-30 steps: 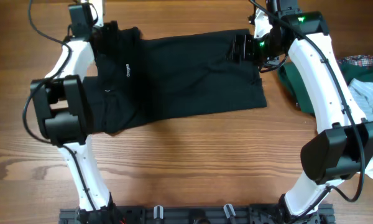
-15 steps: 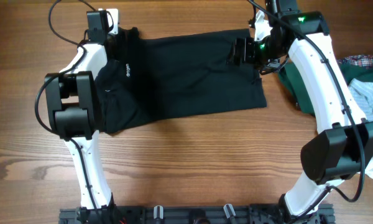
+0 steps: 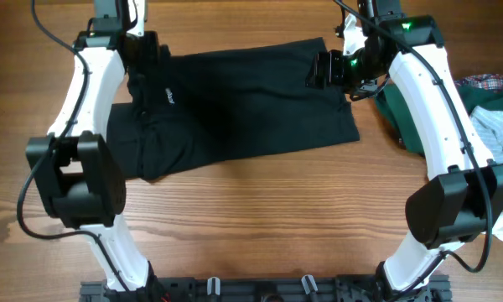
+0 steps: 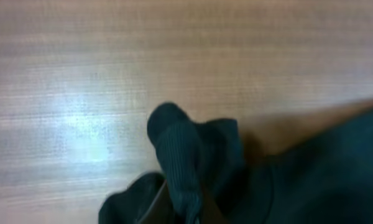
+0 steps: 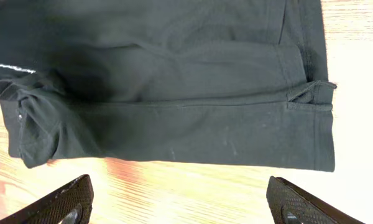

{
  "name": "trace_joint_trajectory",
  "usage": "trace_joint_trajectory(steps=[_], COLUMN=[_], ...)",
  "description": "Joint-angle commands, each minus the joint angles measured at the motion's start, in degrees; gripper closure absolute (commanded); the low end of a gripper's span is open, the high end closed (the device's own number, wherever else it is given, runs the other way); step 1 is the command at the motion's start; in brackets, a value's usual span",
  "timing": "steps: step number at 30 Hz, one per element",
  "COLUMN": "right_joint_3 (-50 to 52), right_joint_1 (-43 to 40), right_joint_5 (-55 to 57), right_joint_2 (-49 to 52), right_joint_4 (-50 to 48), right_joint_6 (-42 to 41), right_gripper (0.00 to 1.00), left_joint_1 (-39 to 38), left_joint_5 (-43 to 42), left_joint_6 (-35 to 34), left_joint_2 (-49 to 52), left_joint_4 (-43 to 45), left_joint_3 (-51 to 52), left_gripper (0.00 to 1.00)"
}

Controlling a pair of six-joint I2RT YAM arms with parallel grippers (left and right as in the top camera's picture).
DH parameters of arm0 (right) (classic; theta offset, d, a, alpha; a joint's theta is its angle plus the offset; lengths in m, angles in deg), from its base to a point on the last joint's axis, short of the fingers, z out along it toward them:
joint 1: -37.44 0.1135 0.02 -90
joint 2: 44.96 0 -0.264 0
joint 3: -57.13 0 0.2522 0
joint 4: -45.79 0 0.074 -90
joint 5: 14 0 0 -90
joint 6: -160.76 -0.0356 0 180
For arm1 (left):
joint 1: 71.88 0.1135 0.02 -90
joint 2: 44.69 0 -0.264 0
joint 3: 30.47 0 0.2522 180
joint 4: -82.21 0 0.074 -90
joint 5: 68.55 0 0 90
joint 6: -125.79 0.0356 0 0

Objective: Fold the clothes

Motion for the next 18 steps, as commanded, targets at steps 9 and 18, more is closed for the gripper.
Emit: trace_joint_trajectory(steps=[9,18], right_joint_3=[-0.66,-0.66], right_joint_1=[0.28,0.28], right_joint_5=[0.63,1.86], right_joint_2=[0.44,0.44], right_joint_4=[0.15,0.09], right_joint_6=[2.12,2.08], right_gripper=[0.1,0.1], left_joint_1=[-2.05,-1.11], left_joint_5=[0.74,5.4], left_joint_6=[0.04,0.04], left_joint_2=[-0.52,-0.52], left_joint_4=[-11.17,-11.37], left_joint_3=[-0.15,-0.15], left_gripper=[0.85,0.19])
